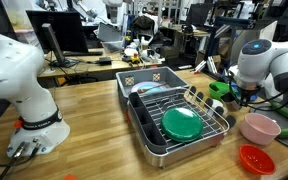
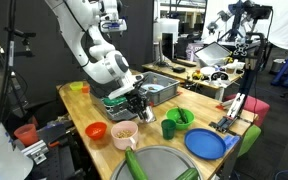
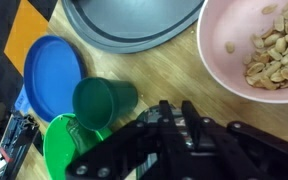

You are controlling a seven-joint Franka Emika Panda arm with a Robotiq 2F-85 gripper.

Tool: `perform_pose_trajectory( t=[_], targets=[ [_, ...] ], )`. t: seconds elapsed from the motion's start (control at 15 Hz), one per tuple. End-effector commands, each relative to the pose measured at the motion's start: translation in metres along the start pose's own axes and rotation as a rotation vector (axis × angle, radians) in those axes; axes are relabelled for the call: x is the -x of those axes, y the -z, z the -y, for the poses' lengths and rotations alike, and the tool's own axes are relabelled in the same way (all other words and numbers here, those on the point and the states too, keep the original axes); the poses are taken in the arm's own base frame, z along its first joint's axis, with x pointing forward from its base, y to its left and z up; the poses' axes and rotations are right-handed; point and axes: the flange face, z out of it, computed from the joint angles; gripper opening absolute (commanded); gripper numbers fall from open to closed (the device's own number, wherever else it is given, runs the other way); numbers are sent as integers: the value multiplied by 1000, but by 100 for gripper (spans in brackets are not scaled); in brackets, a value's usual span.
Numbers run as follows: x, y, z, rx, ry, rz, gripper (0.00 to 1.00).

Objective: Pour the contents in the silver jug into the white mug

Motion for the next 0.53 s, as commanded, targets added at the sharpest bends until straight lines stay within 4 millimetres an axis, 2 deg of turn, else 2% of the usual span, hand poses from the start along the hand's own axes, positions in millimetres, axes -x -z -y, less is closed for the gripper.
perform_pose_trajectory(
  t=[0.0, 0.2, 0.47],
  targets=[
    [24, -4, 3, -27, -71, -81, 4],
    [42, -15, 10, -44, -119, -111, 4],
    [55, -19, 12, -48, -163, -150, 4]
  ],
)
